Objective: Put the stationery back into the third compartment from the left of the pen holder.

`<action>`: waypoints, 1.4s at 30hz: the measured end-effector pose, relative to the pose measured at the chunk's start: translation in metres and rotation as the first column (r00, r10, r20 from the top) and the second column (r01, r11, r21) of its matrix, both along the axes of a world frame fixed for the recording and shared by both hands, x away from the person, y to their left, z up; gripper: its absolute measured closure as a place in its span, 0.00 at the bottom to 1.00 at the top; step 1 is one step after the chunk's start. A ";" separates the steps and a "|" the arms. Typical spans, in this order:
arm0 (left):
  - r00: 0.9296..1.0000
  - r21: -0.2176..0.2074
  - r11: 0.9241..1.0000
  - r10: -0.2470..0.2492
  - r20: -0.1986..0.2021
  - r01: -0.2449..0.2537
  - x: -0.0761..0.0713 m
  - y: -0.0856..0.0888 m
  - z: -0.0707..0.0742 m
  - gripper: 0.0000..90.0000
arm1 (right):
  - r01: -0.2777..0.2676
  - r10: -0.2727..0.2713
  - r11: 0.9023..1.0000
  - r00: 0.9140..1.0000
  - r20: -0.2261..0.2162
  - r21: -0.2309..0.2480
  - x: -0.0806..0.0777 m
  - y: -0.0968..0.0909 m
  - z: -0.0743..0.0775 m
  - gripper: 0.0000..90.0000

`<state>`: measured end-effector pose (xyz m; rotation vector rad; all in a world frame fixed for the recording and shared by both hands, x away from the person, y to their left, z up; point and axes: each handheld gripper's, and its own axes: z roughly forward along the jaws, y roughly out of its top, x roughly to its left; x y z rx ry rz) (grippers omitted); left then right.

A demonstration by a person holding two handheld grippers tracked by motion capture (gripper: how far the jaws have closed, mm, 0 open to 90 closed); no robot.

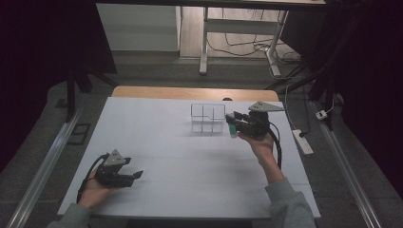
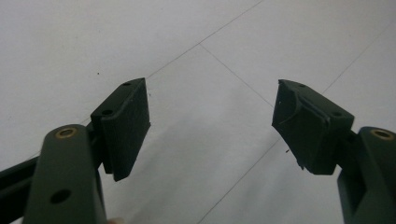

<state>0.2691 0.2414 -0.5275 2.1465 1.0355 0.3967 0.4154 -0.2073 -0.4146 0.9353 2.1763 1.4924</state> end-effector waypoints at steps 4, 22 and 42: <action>1.000 0.002 1.000 -0.002 -0.001 0.002 0.000 0.000 0.000 0.31 | 0.008 -0.008 1.000 1.000 0.003 0.004 0.004 0.003 0.002 0.72; 1.000 0.003 1.000 0.001 0.000 -0.001 0.001 0.001 -0.001 0.31 | 0.036 -0.038 0.998 0.999 0.028 0.050 0.020 0.012 0.011 0.72; 1.000 0.000 1.000 0.002 -0.004 -0.002 0.002 0.002 -0.002 0.31 | 0.071 -0.071 0.995 0.997 0.004 0.075 0.054 0.033 0.001 0.72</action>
